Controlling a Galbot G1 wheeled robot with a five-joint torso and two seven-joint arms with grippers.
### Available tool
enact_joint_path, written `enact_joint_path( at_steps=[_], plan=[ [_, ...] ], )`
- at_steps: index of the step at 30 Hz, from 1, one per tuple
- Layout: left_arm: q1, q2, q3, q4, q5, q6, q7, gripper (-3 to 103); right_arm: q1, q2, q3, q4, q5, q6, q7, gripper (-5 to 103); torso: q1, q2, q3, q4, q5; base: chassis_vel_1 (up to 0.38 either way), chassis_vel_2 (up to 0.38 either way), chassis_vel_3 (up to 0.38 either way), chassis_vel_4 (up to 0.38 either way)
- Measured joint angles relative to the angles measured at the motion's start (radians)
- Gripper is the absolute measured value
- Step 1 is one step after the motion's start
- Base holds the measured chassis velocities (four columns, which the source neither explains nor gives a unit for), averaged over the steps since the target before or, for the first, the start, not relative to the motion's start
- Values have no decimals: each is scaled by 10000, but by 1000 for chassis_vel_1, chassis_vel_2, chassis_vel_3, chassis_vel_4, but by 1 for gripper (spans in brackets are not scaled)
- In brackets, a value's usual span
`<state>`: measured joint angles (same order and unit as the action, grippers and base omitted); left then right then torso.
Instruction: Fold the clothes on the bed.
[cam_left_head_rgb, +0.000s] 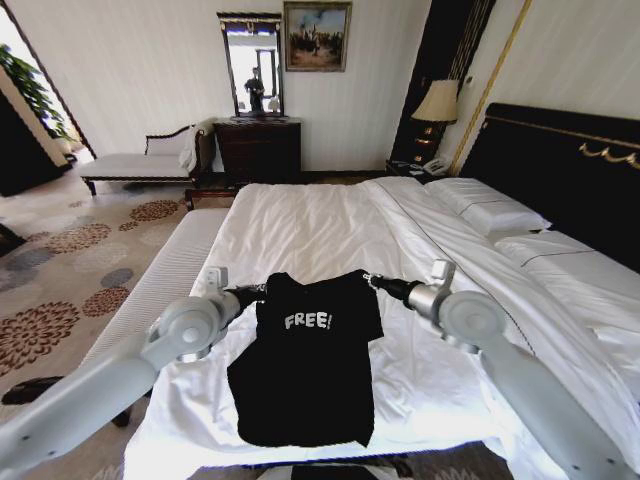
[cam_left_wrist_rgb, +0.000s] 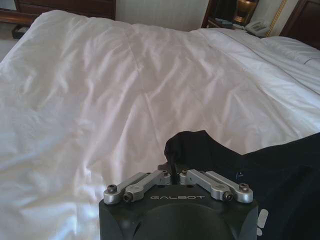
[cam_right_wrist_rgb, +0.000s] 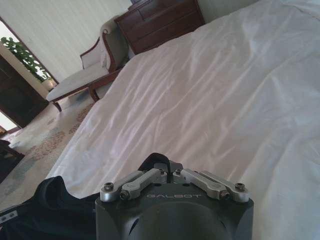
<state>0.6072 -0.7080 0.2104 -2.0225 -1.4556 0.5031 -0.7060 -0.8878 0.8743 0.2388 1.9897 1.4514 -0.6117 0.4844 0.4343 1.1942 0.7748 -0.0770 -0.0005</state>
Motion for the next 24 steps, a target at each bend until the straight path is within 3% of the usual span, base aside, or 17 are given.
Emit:
enact_joint_path(
  at_steps=[7, 13, 18, 21, 24],
  plan=[
    [298, -1324, 142, 2098, 1717, -403, 1177, 3, 472, 511, -896, -1929, -1181, 475, -777, 0, 0, 0, 0, 0, -2, 0, 0, 0, 0],
    [360, -2277, -10, 3532, 2572, -895, 2002, 3, 973, 826, -1377, -3033, -1740, 933, -1221, 0, -2, 1, -1, 2, -3, 0, 0, 0, 0],
    [-253, -3496, -73, 5223, 3414, -1279, 2553, 3, 1902, 1321, -1835, -4466, -2138, 1439, -1292, 0, -1, 0, 0, -2, 0, 0, 0, 0, 0],
    [-505, -3793, -91, 5840, 3629, -1350, 2727, 3, 2231, 1448, -2000, -4964, -2203, 1531, -1378, 0, -1, 0, 0, -1, 1, 0, 0, 0, 0],
    [-1385, -4470, 89, 7527, 4113, -1540, 3139, 3, 3107, 1779, -2485, -6329, -2323, 1751, -1733, 0, 0, 0, 0, 0, -3, 0, 0, 0, 0]
  ],
)
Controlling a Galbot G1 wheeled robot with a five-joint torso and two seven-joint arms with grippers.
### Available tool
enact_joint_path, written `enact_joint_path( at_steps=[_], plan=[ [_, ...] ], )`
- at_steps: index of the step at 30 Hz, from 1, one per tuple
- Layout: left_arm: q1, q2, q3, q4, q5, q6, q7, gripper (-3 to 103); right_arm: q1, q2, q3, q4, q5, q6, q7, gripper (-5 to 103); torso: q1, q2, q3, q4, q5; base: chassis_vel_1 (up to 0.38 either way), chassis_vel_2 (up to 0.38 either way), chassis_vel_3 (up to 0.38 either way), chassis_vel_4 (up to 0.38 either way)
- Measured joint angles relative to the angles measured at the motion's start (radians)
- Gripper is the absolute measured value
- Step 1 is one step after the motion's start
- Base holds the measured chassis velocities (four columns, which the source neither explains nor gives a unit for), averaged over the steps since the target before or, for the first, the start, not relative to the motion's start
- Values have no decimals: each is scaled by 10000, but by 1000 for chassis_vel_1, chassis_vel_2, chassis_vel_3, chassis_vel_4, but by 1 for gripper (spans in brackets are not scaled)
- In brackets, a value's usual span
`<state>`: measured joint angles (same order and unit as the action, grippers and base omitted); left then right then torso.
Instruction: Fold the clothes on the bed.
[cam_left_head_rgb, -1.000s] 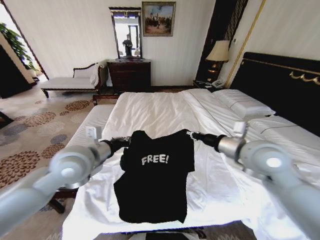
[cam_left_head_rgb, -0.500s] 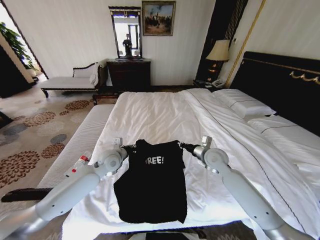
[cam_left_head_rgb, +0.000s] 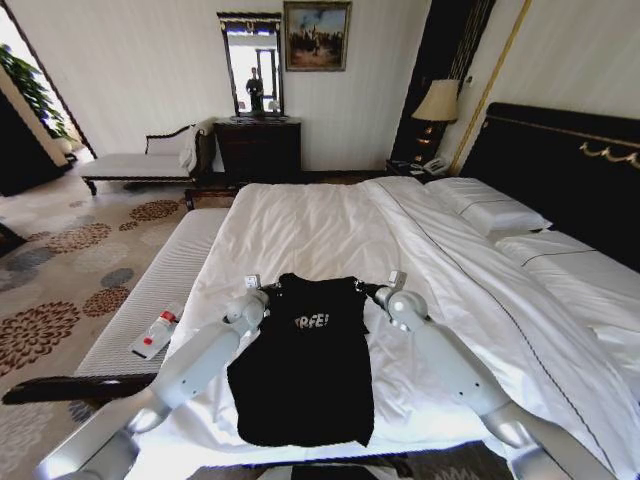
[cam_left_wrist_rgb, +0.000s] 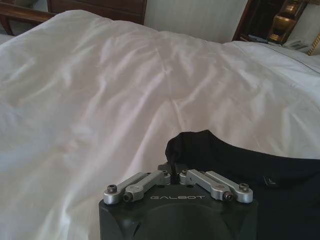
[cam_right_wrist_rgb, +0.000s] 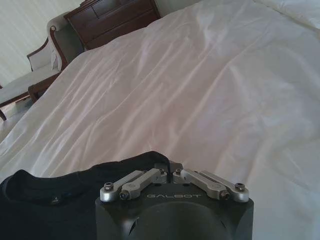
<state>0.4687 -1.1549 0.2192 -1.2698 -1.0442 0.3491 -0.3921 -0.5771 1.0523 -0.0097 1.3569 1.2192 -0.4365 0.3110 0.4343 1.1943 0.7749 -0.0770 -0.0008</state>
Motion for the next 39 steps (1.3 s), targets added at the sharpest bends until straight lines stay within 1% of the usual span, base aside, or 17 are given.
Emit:
enact_joint_path(
  at_steps=[2, 5, 8, 10, 11, 15, 16, 19, 23, 25, 26, 29, 30, 31, 32, 34, 39],
  plan=[
    [-169, -91, 77, 249, 72, -21, 63, 3, 142, 82, -77, -249, -25, 45, -58, 0, 0, 0, 0, 0, 0, 0, 0, 0, 0],
    [-1159, -547, 543, 1410, 310, -92, 409, 3, 896, 574, -539, -1858, -451, 369, -405, 0, 2, -1, 1, 1, 5, 0, 0, 0, 0],
    [-1483, -779, 629, 1836, 388, -129, 499, 3, 1137, 698, -686, -2343, -575, 462, -485, 0, 2, -1, 1, 2, 5, 0, 0, 0, 0],
    [-2011, -1334, 645, 2668, 431, -162, 586, 3, 1584, 930, -840, -3128, -740, 632, -568, 0, 1, 0, 0, -1, 3, 0, 0, 0, 0],
    [-2011, -1334, 645, 2668, 431, -162, 586, 3, 1584, 930, -840, -3128, -740, 632, -568, 0, 1, 0, 0, -1, 3, 0, 0, 0, 0],
    [-2725, -2169, 641, 4226, 557, -270, 810, 3, 2522, 1382, -1009, -4238, -1102, 896, -699, 0, -1, 1, -1, -1, 3, 0, 0, 0, 0],
    [-2725, -2169, 641, 4226, 557, -270, 810, 3, 2522, 1382, -1009, -4238, -1102, 896, -699, 0, -1, 1, -1, -1, 3, 0, 0, 0, 0],
    [-3086, -2685, 642, 5192, 539, -393, 919, 3, 3075, 1635, -1105, -4761, -1276, 995, -803, 0, 0, 0, 0, 3, 1, 0, 0, 0, 0],
    [-3280, -2924, 683, 5733, 704, -481, 1129, 3, 3366, 1846, -1190, -5224, -1460, 1092, -932, 0, 0, 0, -1, 2, 2, 0, 0, 0, 0],
    [-3484, -3188, 568, 6431, 967, -590, 1337, 3, 3519, 2037, -1198, -5689, -1644, 1172, -1031, 0, -2, 1, -2, 0, 2, 0, 0, 0, 0],
    [-3484, -3188, 568, 6431, 967, -590, 1337, 3, 3519, 2037, -1198, -5689, -1644, 1172, -1031, 0, -2, 1, -2, 0, 2, 0, 0, 0, 0],
    [-3798, -3502, 234, 7336, 1237, -718, 1595, 3, 3651, 2219, -1200, -6224, -1880, 1310, -1182, 0, -2, 1, -1, -1, 2, 0, 0, 0, 0],
    [-4024, -3681, -3, 7939, 1472, -808, 1855, 3, 3780, 2364, -1197, -6615, -2019, 1397, -1313, 0, -1, 0, -1, 0, 2, 0, 0, 0, 0],
    [-4112, -3744, -76, 8146, 1560, -857, 1975, 3, 3862, 2450, -1187, -6830, -2085, 1436, -1377, 0, -1, 0, -1, 0, 3, 0, 0, 0, 0],
    [-4112, -3744, -76, 8146, 1560, -857, 1975, 3, 3862, 2450, -1187, -6830, -2085, 1436, -1377, 0, -1, 0, -1, 0, 3, 0, 0, 0, 0],
    [-4224, -3874, -208, 8454, 1827, -1077, 2243, 3, 4079, 2626, -1160, -7362, -2251, 1526, -1489, 0, -1, 1, -1, 2, 2, 0, 0, 0, 0],
    [-4242, -4133, -541, 8692, 2122, -1115, 2289, 3, 4297, 2844, -1136, -7898, -2463, 1627, -1616, 0, -2, 1, -3, 0, 1, 0, 0, 0, 0]
  ],
)
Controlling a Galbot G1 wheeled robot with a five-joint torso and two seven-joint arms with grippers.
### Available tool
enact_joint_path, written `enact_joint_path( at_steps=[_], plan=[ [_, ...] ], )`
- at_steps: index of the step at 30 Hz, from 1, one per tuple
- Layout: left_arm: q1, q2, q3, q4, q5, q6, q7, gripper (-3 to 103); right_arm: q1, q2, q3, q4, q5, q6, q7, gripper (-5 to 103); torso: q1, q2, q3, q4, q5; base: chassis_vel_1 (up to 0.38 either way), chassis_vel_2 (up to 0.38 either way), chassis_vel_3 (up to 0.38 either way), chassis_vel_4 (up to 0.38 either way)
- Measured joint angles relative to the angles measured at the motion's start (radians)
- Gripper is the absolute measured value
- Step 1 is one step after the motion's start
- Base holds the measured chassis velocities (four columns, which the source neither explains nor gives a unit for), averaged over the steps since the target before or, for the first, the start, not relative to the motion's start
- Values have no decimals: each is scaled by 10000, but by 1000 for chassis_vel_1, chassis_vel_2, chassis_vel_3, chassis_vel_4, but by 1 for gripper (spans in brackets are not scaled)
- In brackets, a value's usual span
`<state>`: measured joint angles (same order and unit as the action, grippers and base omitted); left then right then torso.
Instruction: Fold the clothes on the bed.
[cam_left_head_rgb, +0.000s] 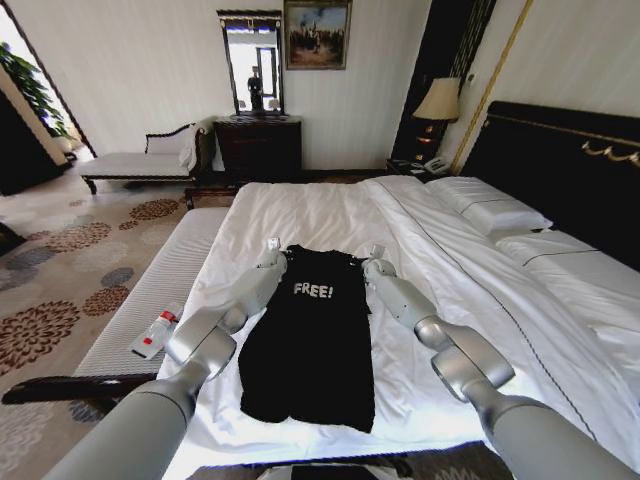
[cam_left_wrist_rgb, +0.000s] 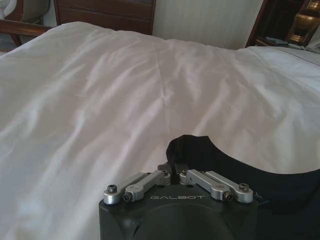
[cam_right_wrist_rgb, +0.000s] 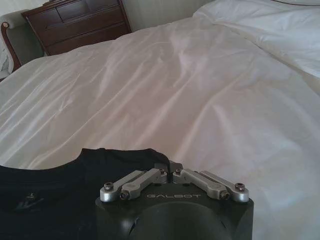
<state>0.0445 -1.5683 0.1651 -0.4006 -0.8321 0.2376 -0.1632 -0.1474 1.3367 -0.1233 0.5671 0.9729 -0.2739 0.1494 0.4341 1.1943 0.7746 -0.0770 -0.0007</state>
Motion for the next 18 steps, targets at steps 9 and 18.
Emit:
enact_joint_path(
  at_steps=[9, 18],
  plan=[
    [35, -239, -727, 580, 824, 0, -24, 3, 90, 276, 193, -578, -293, 184, -196, 0, 1, 0, 1, 0, 0, 0, 0, 0, 0],
    [201, -273, -1365, 626, 1281, 439, -242, 12, 185, 512, 521, -997, -463, 88, -434, 13, 1, 0, 0, -1, 1, 0, 0, 0, 0]
  ],
)
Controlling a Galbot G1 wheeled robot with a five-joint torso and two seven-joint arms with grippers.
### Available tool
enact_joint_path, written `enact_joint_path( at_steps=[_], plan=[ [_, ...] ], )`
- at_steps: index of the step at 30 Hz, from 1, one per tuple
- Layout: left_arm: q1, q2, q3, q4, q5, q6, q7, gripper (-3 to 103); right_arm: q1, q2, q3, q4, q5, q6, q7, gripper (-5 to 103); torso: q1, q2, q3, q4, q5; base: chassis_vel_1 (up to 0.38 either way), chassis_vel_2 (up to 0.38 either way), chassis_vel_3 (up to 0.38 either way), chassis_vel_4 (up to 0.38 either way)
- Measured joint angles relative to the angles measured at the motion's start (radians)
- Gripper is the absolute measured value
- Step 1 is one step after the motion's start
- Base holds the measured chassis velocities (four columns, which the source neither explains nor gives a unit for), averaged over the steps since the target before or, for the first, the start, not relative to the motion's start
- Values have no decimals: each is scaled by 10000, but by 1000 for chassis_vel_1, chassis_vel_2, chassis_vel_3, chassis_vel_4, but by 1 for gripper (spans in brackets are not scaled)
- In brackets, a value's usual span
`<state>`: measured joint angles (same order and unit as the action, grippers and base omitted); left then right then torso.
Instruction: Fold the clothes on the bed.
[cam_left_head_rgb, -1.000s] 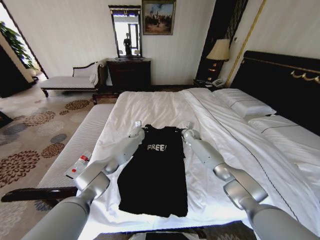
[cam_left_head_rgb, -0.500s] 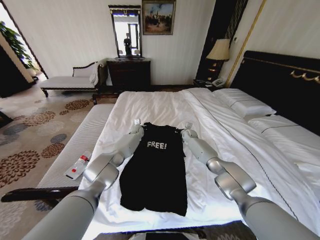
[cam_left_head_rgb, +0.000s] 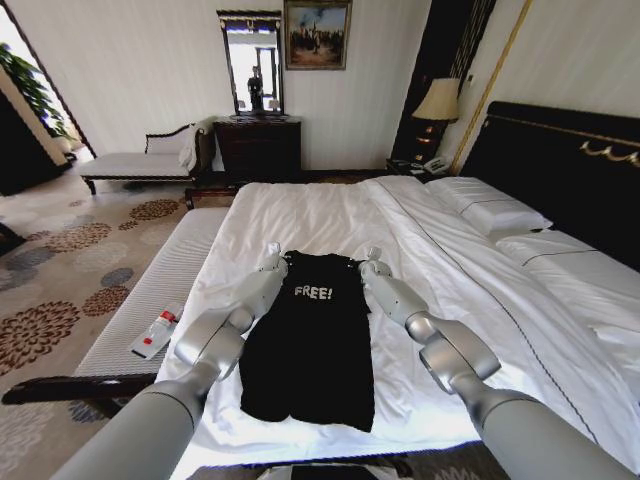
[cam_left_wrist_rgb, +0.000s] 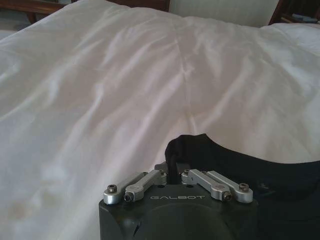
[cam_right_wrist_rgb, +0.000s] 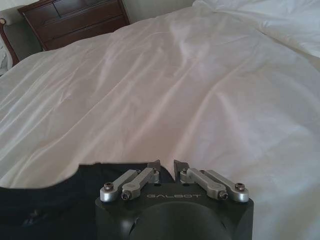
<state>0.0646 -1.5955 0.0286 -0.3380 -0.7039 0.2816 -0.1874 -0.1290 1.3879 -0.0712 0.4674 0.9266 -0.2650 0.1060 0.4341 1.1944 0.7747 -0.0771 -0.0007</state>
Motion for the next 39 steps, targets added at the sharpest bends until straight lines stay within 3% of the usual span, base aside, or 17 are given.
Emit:
enact_joint_path(
  at_steps=[2, 3, 6, 8, 11, 12, 16, 17, 20, 24, 27, 29, 32, 39],
  plan=[
    [165, 154, 3, -315, 37, 106, -117, 23, -109, -46, 81, 179, -51, -49, 194, 23, 0, 0, 0, 0, -2, 0, 0, 0, 0],
    [165, 154, 3, -315, 37, 106, -117, 23, -109, -46, 81, 179, -51, -49, 194, 23, 0, 0, 0, 0, -2, 0, 0, 0, 0],
    [551, 734, 322, -1235, 8, 109, -225, 39, -447, -435, 75, 933, 100, -400, 606, 40, 0, 0, 0, 2, -1, 0, 0, 0, 0],
    [667, 922, 437, -1569, -116, 98, -224, 39, -525, -554, 76, 1152, 209, -469, 685, 40, 0, 0, 0, 3, -1, 0, 0, 0, 0],
    [1293, 1925, 967, -3324, -1067, 137, -330, 55, -1066, -1258, 57, 2310, 746, -750, 929, 56, 0, 0, 0, 0, -3, 0, 0, 0, 0],
    [1293, 1925, 967, -3324, -1067, 137, -330, 55, -1066, -1258, 57, 2310, 746, -750, 929, 56, 0, 0, 0, 0, -3, 0, 0, 0, 0],
    [2052, 3355, 1423, -5398, -1916, 161, -548, 72, -2305, -2499, 365, 4458, 1567, -1120, 1462, 73, -1, 0, -1, 5, -1, 0, 0, 0, 0],
    [2052, 3355, 1423, -5398, -1916, 161, -548, 72, -2305, -2499, 365, 4458, 1567, -1120, 1462, 73, -1, 0, -1, 5, -1, 0, 0, 0, 0],
    [2616, 4098, 1148, -6517, -2242, 15, -839, 88, -3397, -3470, 771, 6036, 2094, -1215, 1809, 89, -1, 1, -1, -5, -1, 0, 0, 0, 0],
    [3639, 5164, 897, -8245, -2678, -103, -879, 97, -4572, -4176, 1501, 7952, 2447, -1250, 2049, 97, -1, 1, -3, -5, 0, 0, 0, 0, 0],
    [4989, 6217, 419, -9898, -2129, -431, -252, 100, -6131, -4631, 2442, 9785, 2522, -1260, 2076, 100, -1, 1, -2, 5, -4, 0, 0, 0, 0],
    [5389, 6509, 219, -10312, -1944, -522, -42, 100, -6619, -4725, 2723, 10243, 2557, -1275, 2068, 100, -1, 2, -3, 5, -5, 0, 0, 0, 0],
    [7148, 7319, -726, -11540, -1349, -852, 587, 102, -8263, -4847, 3740, 11655, 2561, -1290, 2036, 100, -6, 3, -5, 3, -1, 0, 0, 0, 0],
    [9491, 7567, -1936, -12918, -904, -1250, 1020, 97, -10259, -4581, 5169, 13044, 1789, -1098, 1786, 100, -3, 3, -2, 4, -7, 0, 0, 0, 0]
  ],
)
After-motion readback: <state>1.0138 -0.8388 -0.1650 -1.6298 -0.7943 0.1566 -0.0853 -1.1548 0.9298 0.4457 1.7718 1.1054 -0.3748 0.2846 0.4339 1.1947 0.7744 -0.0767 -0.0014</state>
